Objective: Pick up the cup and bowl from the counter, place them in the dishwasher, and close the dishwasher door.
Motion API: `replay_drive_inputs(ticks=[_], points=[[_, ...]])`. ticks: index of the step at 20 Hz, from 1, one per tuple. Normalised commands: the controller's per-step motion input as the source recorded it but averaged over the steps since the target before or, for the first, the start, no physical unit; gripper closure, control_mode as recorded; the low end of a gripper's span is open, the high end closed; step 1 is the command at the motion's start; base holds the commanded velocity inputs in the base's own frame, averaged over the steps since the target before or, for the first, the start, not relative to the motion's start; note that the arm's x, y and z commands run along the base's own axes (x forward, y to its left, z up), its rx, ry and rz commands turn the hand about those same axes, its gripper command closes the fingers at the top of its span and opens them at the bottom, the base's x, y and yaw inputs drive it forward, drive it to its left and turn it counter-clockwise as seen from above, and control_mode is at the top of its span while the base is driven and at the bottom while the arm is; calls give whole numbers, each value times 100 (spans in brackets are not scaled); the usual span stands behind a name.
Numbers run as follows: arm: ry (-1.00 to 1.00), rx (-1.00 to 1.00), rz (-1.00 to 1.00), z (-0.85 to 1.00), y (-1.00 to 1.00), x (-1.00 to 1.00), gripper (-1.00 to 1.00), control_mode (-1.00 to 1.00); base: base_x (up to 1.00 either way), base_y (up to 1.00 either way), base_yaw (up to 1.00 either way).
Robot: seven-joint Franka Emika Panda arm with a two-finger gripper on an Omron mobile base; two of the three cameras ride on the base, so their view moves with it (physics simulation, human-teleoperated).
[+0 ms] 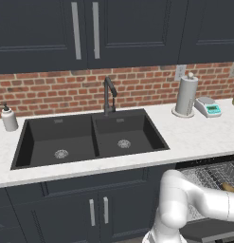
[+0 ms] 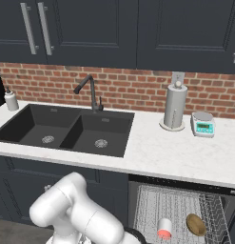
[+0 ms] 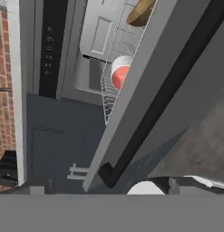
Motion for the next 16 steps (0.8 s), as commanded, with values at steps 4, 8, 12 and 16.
replay_drive_inputs(ticks=[4, 8, 12, 16], points=[[-39, 0, 0, -70, -11, 46, -100, -100, 0, 0, 0], [-23, 1, 2, -65, -69, 62, -100, -100, 0, 0, 0], [-13, 0, 4, -79, -82, 50, -100, -100, 0, 0, 0], [-14, 0, 5, -89, -69, 33, -100, -100, 0, 0, 0]])
